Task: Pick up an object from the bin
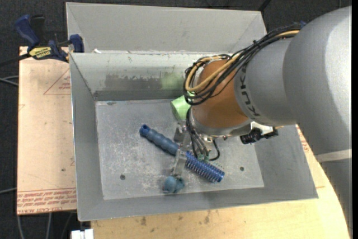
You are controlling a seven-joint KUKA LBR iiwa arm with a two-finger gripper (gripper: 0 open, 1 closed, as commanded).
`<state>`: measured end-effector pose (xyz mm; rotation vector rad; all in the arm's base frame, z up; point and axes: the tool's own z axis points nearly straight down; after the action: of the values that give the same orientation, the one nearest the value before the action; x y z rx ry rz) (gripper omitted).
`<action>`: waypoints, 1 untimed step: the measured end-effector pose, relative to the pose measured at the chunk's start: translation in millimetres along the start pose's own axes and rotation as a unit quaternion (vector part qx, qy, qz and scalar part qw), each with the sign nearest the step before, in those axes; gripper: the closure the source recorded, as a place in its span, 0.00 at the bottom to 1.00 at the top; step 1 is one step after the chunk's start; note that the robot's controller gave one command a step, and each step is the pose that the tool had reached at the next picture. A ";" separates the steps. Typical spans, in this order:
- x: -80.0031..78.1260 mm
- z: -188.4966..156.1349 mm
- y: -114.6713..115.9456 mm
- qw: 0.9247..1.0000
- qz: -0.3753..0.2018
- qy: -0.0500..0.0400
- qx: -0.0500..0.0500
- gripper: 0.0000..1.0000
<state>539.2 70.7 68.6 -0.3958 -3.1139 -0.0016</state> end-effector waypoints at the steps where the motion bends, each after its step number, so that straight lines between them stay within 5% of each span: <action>1: -0.1 0.0 0.8 1.000 0.000 -0.001 -0.001 0.00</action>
Offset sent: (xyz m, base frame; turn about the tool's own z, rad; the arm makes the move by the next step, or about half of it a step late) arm 0.0000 0.0000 0.0000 0.0000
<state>539.5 71.5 68.7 -0.3951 -3.1161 -0.0029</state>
